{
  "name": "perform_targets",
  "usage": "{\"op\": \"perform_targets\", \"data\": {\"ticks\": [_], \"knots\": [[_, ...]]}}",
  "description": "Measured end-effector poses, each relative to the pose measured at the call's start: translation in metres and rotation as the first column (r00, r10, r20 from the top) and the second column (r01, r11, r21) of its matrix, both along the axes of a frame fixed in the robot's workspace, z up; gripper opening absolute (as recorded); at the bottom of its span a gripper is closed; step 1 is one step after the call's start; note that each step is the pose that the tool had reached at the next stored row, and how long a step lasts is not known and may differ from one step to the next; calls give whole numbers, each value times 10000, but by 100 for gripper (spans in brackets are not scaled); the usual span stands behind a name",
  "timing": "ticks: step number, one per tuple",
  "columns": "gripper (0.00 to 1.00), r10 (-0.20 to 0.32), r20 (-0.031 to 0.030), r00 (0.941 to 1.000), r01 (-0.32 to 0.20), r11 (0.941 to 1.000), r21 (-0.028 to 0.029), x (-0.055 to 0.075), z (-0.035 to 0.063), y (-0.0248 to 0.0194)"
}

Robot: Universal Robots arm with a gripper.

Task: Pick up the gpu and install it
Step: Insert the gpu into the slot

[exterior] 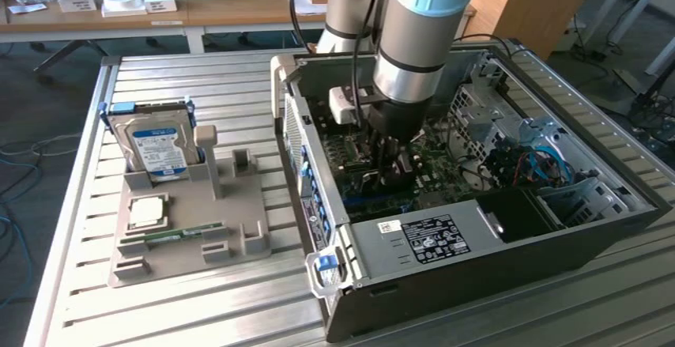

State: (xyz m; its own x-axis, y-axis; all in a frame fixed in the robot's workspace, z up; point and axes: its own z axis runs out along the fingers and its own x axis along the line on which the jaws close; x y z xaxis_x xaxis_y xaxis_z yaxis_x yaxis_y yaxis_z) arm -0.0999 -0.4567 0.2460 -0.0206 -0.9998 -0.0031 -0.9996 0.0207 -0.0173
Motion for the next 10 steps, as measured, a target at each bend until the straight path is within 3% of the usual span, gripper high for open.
{"op": "perform_targets", "data": {"ticks": [10], "knots": [[40, 1, 1, 10000, -1, 10000, 0, 0, 222, 0]]}}
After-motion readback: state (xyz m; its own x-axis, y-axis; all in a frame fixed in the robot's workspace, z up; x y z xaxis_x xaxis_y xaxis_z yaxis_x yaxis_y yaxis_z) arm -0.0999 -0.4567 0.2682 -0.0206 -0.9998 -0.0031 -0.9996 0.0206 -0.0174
